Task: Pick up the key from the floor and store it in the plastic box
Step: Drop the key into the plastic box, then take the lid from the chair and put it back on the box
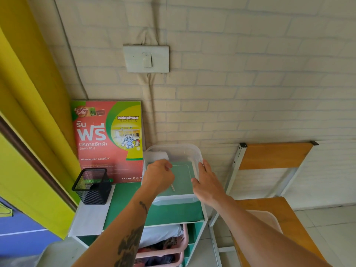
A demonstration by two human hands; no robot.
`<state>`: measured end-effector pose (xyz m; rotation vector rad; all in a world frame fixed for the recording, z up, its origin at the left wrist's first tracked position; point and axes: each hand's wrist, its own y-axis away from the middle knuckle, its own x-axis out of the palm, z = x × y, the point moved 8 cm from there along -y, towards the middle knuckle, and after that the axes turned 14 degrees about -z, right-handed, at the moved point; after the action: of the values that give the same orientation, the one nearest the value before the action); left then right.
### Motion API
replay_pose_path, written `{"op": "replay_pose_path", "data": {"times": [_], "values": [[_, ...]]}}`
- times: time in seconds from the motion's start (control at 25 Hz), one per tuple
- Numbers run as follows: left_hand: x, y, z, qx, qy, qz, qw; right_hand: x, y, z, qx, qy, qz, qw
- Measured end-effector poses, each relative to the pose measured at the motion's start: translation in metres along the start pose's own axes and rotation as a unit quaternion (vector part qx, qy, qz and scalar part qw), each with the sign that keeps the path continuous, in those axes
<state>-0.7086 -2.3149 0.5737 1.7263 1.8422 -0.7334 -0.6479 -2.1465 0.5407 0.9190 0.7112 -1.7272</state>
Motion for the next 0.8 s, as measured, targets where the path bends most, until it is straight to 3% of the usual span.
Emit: {"op": "replay_pose_path", "data": {"times": [0.32, 0.6, 0.8], "values": [[0.011, 0.026, -0.033, 0.019, 0.094, -0.004, 0.995, -0.064, 0.011, -0.028, 0.03, -0.092, -0.043, 0.994], [0.098, 0.08, -0.112, 0.082, 0.158, 0.066, 0.982, -0.108, 0.032, -0.149, 0.11, -0.125, -0.042, 0.985], [0.201, 0.139, -0.129, 0.067, 0.094, 0.138, 0.984, -0.108, 0.063, -0.27, 0.185, -0.1, -0.008, 0.978]]}}
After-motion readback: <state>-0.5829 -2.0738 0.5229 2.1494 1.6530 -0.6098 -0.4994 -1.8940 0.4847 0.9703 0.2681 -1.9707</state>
